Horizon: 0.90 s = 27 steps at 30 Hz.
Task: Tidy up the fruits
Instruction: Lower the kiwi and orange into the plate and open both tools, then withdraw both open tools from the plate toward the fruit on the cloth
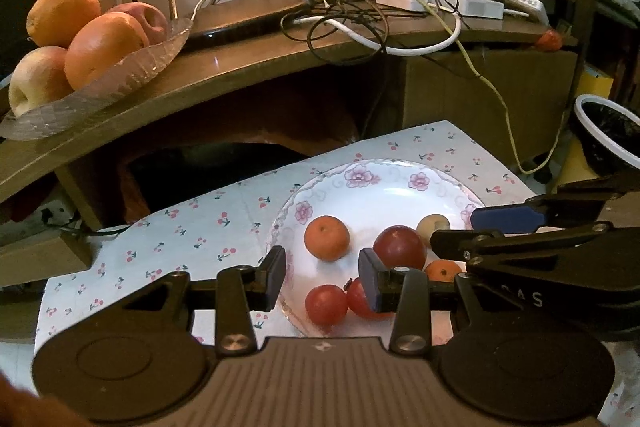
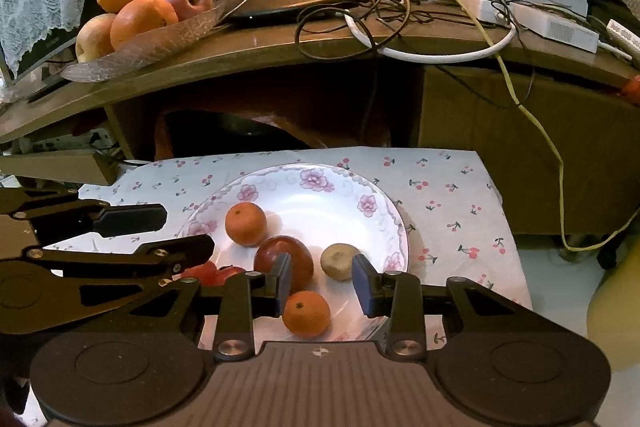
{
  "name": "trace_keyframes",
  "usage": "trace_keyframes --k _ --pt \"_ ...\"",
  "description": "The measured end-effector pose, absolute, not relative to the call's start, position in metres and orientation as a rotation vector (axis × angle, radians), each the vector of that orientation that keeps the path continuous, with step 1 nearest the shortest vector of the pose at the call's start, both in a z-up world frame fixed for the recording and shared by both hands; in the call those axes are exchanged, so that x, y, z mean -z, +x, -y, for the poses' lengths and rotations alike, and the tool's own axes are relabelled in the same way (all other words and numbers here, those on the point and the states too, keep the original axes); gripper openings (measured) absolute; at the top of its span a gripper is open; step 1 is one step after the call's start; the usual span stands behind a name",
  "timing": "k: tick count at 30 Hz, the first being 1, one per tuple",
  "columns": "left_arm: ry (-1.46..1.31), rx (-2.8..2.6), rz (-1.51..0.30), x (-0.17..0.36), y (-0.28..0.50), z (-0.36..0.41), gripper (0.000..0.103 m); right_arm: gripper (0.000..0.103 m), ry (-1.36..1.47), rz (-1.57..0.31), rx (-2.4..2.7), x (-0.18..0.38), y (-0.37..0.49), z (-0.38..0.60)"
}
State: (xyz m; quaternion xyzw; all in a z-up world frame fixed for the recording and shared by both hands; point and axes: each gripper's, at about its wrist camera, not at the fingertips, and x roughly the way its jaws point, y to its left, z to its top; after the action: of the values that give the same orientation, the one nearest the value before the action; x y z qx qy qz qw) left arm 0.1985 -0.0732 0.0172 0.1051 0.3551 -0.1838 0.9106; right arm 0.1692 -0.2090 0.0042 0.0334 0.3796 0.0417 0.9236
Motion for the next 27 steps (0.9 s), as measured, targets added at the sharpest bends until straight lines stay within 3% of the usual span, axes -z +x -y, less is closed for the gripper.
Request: trace_keyframes --k 27 --pt "0.218 0.359 -0.755 -0.024 0.159 0.052 0.045 0.038 0.07 -0.806 -0.158 -0.012 0.142 0.191"
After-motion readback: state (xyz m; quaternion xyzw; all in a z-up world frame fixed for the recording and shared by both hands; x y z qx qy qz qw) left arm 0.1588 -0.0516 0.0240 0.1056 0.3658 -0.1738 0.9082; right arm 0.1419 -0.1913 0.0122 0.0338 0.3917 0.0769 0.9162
